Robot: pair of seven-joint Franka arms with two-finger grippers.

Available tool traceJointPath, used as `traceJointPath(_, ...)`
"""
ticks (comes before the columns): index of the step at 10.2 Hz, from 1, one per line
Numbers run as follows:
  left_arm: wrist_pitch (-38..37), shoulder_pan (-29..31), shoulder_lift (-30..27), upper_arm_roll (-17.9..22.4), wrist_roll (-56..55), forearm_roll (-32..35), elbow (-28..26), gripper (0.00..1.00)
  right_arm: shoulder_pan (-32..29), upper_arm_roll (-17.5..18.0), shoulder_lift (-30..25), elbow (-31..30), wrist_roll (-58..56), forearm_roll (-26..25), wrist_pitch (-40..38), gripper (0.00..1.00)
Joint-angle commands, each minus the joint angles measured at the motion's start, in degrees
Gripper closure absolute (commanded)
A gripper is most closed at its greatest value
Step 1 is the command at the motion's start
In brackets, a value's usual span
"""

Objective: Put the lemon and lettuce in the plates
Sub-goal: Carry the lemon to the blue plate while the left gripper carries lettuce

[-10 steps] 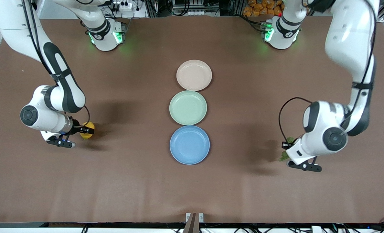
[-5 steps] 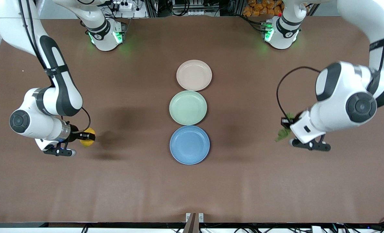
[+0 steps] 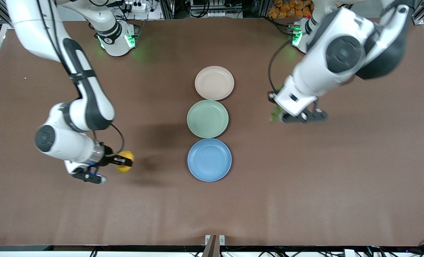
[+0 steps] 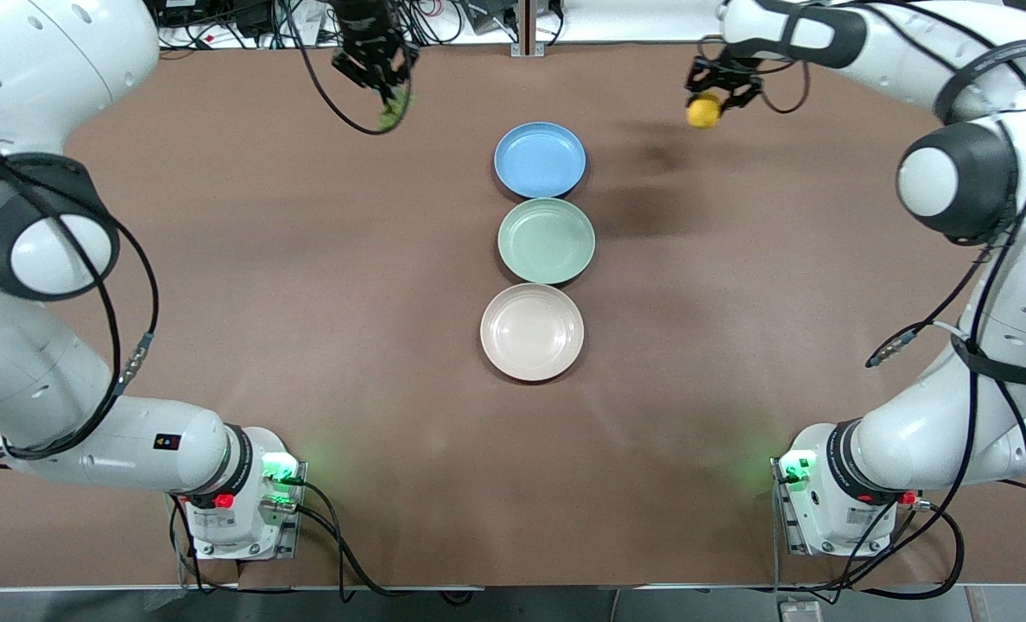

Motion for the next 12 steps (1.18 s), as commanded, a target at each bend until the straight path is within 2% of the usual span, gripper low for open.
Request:
traceJointPath(1, -0.30, 0.73, -5.40, -5.82, -8.65, -0.57, -7.37, 1.00, 2.85, 2.89, 7.50, 11.16, 11.09, 0.80, 0.44, 1.00)
traceJointPath(4, 5.04, 0.91, -6.47, -11.54, -14.10, -0.57, -13.70, 1.00, 5.48, 8.69, 14.18, 15.57, 21.99, 0.45, 10.97, 1.00)
traceJointPath(7, 23.11, 0.73, -5.68, -16.46, -24.64, -0.92, -25.03, 1.00, 9.26, 9.67, 19.37, 20.59, 33.31, 0.62, 14.67, 1.00)
traceJointPath(9, 31.57, -1.98, -4.46, -16.74, -28.69, -0.92, -29.79, 1.00, 9.98, 12.04, 20.35, 20.87, 36.00, 0.62, 16.62, 1.00)
traceJointPath(11, 42.88, -2.77, -3.40, -16.83, -33.43, -0.84, -34.71, 1.00, 10.06, 13.01, 20.87, 20.43, 37.39, 0.71, 16.71, 1.00)
traceJointPath(12, 46.78, -5.13, -2.00, -16.74, -35.89, -0.49, -35.52, 1.00, 10.06, 13.36, 21.05, 20.43, 38.54, 0.80, 16.71, 1.00)
